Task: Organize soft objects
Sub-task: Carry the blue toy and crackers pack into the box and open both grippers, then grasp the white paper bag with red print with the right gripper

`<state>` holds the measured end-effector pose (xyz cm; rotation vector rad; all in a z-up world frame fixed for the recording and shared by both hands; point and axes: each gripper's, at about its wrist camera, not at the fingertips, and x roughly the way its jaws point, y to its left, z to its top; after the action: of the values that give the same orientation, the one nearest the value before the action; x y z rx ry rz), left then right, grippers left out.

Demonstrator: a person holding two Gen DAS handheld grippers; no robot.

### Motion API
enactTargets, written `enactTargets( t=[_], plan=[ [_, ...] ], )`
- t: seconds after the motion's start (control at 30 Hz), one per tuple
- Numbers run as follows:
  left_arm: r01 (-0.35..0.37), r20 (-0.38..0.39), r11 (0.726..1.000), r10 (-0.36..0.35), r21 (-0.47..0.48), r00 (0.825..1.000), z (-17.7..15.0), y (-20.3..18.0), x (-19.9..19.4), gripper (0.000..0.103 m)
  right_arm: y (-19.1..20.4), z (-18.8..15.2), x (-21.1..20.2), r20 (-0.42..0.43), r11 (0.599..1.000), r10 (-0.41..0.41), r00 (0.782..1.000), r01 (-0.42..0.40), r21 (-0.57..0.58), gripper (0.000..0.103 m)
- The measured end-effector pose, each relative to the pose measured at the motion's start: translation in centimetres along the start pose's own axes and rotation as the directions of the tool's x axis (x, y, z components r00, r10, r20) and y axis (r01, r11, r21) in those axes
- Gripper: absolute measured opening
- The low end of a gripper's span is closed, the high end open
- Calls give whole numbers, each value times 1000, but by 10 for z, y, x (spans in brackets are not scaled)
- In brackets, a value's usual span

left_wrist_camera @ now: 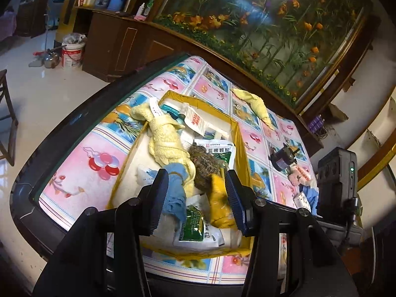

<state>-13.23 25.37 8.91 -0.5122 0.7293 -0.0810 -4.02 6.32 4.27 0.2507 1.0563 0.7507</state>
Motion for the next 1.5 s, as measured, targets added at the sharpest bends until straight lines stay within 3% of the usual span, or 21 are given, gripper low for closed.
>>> enactTargets(
  t=[0.17,0.23,0.27,0.33,0.4,0.53,0.67,0.87,0.93,0.97,1.1,1.13,1.17,1.2,1.3,1.37,1.4,1.47,1.5],
  plan=[
    [57,-25,997,-56,47,998,-8,-22,1,48,-12,-8,-41,99,1000,26,995,-25,-13,53],
    [85,-27,992,-82,93,996,-13,-37,0,49,-18,-15,-60,139,999,-18,990,23,-32,53],
    [97,-31,988,-94,120,995,-16,-46,-1,58,-24,-18,-70,153,998,-42,987,48,-33,53],
    [130,-37,979,-125,159,991,-23,-64,-2,67,-40,-24,-92,185,993,-110,977,114,-14,53],
    [188,-55,961,-180,204,982,-31,-84,-3,67,-64,-27,-115,214,982,-186,959,183,36,54],
    [295,-165,921,-259,256,952,-46,-118,10,67,-130,-25,-160,224,927,-359,906,318,200,56],
    [332,-258,903,-264,272,929,-58,-138,31,67,-181,-15,-198,246,864,-473,846,390,320,56],
    [316,-303,910,-231,270,924,-59,-148,49,67,-226,38,-203,240,786,-608,757,529,320,56],
    [308,-314,912,-218,271,924,-58,-149,54,67,-241,57,-192,198,763,-637,745,572,302,56],
    [302,-318,913,-211,274,924,-57,-149,56,67,-249,67,-183,170,756,-643,747,584,296,56],
    [272,-322,922,-178,276,930,-53,-143,65,67,-279,84,-152,42,777,-591,805,555,296,55],
    [269,-322,924,-177,271,930,-51,-141,67,67,-280,83,-146,19,789,-573,820,545,284,49],
    [266,-322,927,-174,265,930,-50,-140,70,67,-276,81,-140,4,796,-568,823,548,258,40],
    [263,-325,929,-173,259,930,-50,-139,72,67,-268,78,-133,-11,797,-578,816,566,210,37],
    [270,-341,931,-177,248,923,-51,-139,80,67,-239,65,-118,-44,813,-572,819,573,108,35],
    [279,-354,927,-182,249,918,-54,-142,83,67,-213,54,-107,-58,799,-599,799,601,16,35],
    [282,-359,926,-182,252,916,-56,-143,84,67,-201,49,-102,-63,803,-595,801,595,-18,35],
    [285,-369,923,-179,257,912,-60,-146,86,67,-187,40,-97,-80,825,-565,821,565,-19,38],
    [286,-373,923,-178,259,911,-62,-147,86,67,-182,35,-96,-90,858,-511,855,513,-2,38]
  ],
)
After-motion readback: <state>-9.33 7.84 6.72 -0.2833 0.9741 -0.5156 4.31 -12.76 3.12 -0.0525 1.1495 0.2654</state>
